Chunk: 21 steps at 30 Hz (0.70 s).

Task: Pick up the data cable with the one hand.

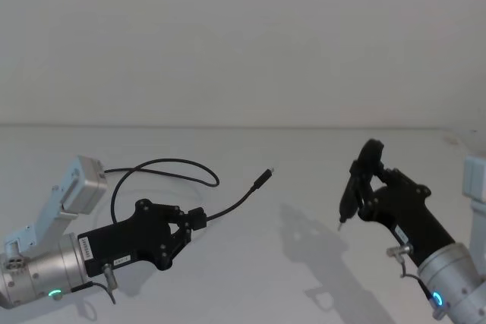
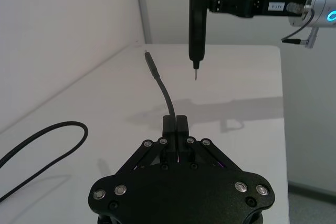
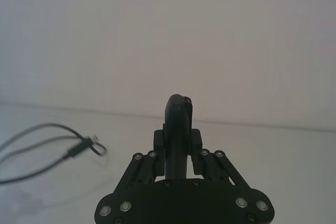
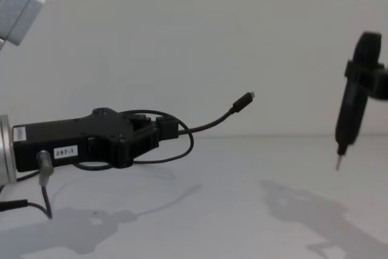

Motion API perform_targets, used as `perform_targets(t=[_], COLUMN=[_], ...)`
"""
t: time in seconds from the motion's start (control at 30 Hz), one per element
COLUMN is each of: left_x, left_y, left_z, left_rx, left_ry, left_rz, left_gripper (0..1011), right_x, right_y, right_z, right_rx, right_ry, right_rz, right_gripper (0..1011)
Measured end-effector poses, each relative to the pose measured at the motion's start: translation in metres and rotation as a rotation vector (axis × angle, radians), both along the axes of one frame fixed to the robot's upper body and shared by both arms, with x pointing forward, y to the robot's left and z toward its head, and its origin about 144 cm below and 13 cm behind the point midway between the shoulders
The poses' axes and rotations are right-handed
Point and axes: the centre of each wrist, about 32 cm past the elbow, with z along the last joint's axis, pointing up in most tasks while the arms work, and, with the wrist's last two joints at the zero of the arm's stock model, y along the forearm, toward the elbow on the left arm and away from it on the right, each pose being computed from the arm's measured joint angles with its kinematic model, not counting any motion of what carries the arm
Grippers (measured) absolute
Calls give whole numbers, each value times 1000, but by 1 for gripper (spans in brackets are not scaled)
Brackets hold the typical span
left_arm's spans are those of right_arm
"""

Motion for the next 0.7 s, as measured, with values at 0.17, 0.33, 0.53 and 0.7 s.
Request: perform_targets(t=[0.17, 0.33, 0.53, 0.7], left_x=[-2, -4, -5, -6], left_y=[0, 1, 1, 1], left_z=[1, 2, 3, 3], left_rx=[-8, -12, -16, -18], left_ry=[-3, -4, -6, -6], left_rz=[4, 6, 8, 9], left_gripper=[30, 30, 30, 30], right_x=[3, 7, 13, 18], right_y=[3, 8, 18, 24], right_z=[13, 29, 52, 64], right_rx=[59, 124, 221, 273], right_ry=[-5, -16, -41, -60], right_rz=[32, 66, 114, 139], right_gripper=[280, 279, 279, 279])
